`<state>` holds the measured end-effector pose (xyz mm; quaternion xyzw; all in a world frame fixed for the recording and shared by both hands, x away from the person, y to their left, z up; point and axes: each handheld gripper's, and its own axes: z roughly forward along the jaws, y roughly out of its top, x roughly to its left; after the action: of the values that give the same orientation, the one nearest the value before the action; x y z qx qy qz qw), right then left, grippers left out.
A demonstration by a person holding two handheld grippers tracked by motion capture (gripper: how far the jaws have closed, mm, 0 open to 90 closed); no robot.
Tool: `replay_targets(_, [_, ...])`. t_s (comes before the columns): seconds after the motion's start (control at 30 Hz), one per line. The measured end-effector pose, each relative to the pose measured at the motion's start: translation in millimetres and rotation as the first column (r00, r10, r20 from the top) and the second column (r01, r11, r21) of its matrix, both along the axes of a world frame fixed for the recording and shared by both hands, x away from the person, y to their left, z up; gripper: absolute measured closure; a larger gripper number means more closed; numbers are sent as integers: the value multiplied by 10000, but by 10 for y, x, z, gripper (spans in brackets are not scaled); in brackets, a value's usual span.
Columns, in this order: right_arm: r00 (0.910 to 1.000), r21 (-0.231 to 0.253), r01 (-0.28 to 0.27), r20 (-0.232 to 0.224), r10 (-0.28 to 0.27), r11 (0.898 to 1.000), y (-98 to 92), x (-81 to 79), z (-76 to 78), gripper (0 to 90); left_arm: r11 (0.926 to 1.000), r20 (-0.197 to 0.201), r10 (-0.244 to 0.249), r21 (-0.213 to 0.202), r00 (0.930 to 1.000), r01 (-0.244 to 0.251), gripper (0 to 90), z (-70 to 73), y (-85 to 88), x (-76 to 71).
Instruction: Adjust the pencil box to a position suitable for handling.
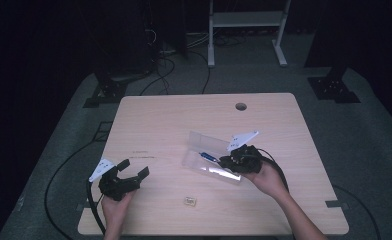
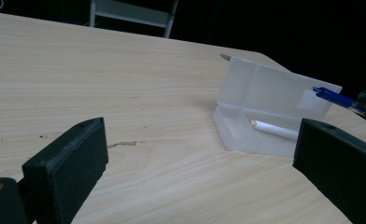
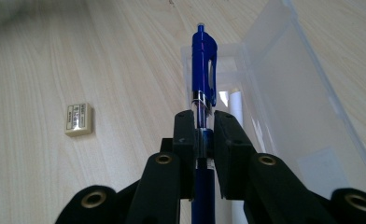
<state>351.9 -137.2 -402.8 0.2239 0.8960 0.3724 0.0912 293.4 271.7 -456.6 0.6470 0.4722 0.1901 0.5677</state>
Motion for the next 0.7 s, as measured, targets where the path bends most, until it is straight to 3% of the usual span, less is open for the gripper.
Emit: replay_targets(0.7, [9998, -246, 87, -167, -91, 9997, 89, 146, -126, 792, 10000, -6, -9, -20, 10000, 9, 21, -2, -1, 5])
